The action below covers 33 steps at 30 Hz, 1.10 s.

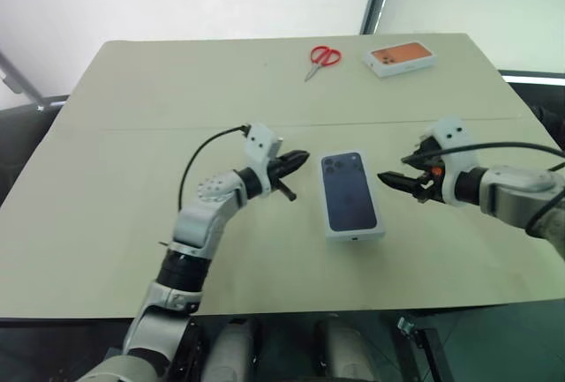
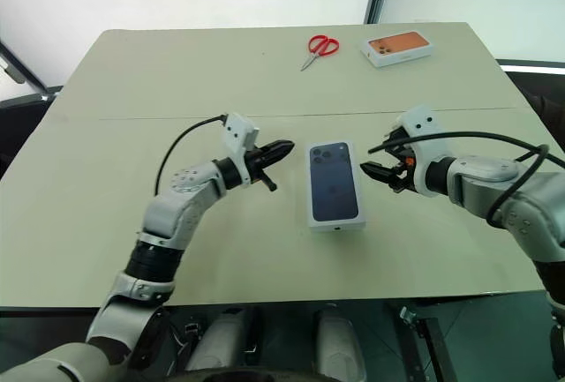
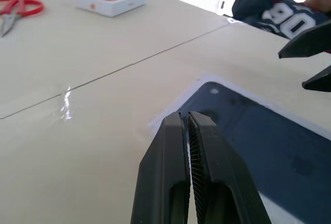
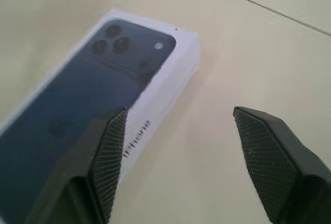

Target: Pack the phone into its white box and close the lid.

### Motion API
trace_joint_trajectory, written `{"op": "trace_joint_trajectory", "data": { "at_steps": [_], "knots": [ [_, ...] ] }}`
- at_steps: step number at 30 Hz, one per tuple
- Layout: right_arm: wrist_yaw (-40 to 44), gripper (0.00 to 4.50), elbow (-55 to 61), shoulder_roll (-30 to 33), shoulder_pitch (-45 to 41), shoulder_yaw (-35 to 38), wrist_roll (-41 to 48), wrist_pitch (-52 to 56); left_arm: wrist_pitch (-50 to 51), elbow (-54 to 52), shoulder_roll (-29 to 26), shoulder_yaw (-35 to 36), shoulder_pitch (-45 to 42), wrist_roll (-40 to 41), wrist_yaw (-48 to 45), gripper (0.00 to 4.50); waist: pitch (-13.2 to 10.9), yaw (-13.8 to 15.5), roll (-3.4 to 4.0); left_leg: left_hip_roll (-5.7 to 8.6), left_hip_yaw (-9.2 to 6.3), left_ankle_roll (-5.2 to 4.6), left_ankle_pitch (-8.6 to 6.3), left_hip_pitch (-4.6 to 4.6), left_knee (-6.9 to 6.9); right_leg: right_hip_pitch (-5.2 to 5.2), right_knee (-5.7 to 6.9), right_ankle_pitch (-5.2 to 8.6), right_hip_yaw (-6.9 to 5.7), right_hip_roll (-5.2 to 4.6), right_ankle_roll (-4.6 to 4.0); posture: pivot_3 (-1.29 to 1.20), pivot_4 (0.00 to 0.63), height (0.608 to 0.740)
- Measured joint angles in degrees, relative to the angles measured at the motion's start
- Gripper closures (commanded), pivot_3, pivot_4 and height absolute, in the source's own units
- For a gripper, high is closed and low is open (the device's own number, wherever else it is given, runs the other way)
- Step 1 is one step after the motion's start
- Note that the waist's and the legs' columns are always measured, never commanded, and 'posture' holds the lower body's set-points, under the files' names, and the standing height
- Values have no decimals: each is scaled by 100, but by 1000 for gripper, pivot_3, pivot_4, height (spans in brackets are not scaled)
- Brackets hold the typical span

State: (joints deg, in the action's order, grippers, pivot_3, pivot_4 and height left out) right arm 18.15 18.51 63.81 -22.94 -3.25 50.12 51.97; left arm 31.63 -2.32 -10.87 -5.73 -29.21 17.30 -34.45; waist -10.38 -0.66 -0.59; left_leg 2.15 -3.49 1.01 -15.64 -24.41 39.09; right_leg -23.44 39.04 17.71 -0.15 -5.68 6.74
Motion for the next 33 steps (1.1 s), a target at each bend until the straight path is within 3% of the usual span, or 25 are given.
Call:
{"op": "trace_joint_trajectory", "data": {
  "at_steps": [4,5,10,18,33],
  "knots": [
    [726,4398,-50,129,68,-294,-953,-300,784,-780,-896,-205,480,75,-297,4500,-1,1,2,0,-2,2,1,1,-1,0,0,0,0,0,0,0,150,697],
    [877,4465,-61,146,68,-356,-1167,-398,897,-858,-972,-255,488,77,-329,4500,-2,20,2,2,-3,5,2,0,0,2,0,0,0,-3,-1,0,150,697],
    [1349,4465,-89,141,-40,-636,-2197,-803,1182,-939,-972,-664,284,16,-376,4500,-2,127,2,13,0,6,3,0,2,4,-7,0,-1,-17,-1,0,150,697],
    [1806,4465,-90,-109,-101,-946,-3174,-996,1293,-110,-285,-1339,-340,-308,-194,4500,-3,132,1,16,1,7,4,0,2,4,-5,0,-2,-18,0,0,150,697],
    [2200,4465,-130,-483,-108,-943,-4051,-1077,1243,510,497,-1297,-550,-451,52,4500,-3,137,1,20,0,11,6,-1,4,3,-4,0,-2,-22,0,0,150,697]
  ]
}}
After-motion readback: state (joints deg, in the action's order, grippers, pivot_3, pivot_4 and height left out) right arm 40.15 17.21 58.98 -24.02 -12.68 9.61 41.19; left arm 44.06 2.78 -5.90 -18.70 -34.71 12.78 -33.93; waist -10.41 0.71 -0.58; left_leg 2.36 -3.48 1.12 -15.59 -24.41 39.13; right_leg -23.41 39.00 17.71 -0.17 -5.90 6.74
